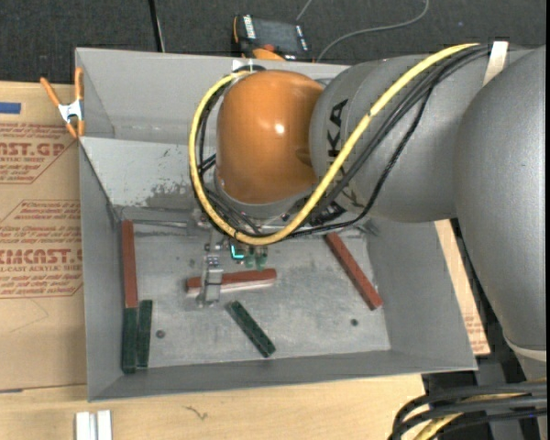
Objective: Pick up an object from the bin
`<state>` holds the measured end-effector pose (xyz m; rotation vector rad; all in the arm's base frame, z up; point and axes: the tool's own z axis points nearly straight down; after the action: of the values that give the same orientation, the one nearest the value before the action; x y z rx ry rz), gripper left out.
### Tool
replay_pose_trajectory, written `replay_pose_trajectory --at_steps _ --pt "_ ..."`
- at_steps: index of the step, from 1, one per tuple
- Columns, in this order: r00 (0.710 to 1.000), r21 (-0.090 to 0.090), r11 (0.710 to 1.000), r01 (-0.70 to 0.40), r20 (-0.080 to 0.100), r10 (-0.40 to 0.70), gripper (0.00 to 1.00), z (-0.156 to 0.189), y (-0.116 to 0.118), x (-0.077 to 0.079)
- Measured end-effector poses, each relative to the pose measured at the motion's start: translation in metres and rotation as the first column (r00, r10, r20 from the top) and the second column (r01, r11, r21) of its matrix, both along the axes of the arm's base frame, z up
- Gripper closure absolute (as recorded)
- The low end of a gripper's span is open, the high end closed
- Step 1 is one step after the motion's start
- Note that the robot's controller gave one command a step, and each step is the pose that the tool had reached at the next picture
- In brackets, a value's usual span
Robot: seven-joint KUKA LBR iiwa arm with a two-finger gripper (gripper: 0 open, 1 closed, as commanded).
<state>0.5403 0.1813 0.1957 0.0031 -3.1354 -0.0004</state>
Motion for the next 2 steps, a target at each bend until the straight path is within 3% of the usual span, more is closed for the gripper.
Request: replay_pose_trajectory --at_steps 1,2 --pt "0.991 -0.001 0.991 -0.133 -0.001 0.133 0.00 -0.130 -0.030 -0.013" --pt "0.995 -0.003 0.996 -0.095 0.011 0.095 0.00 -0.126 -0.078 0.032"
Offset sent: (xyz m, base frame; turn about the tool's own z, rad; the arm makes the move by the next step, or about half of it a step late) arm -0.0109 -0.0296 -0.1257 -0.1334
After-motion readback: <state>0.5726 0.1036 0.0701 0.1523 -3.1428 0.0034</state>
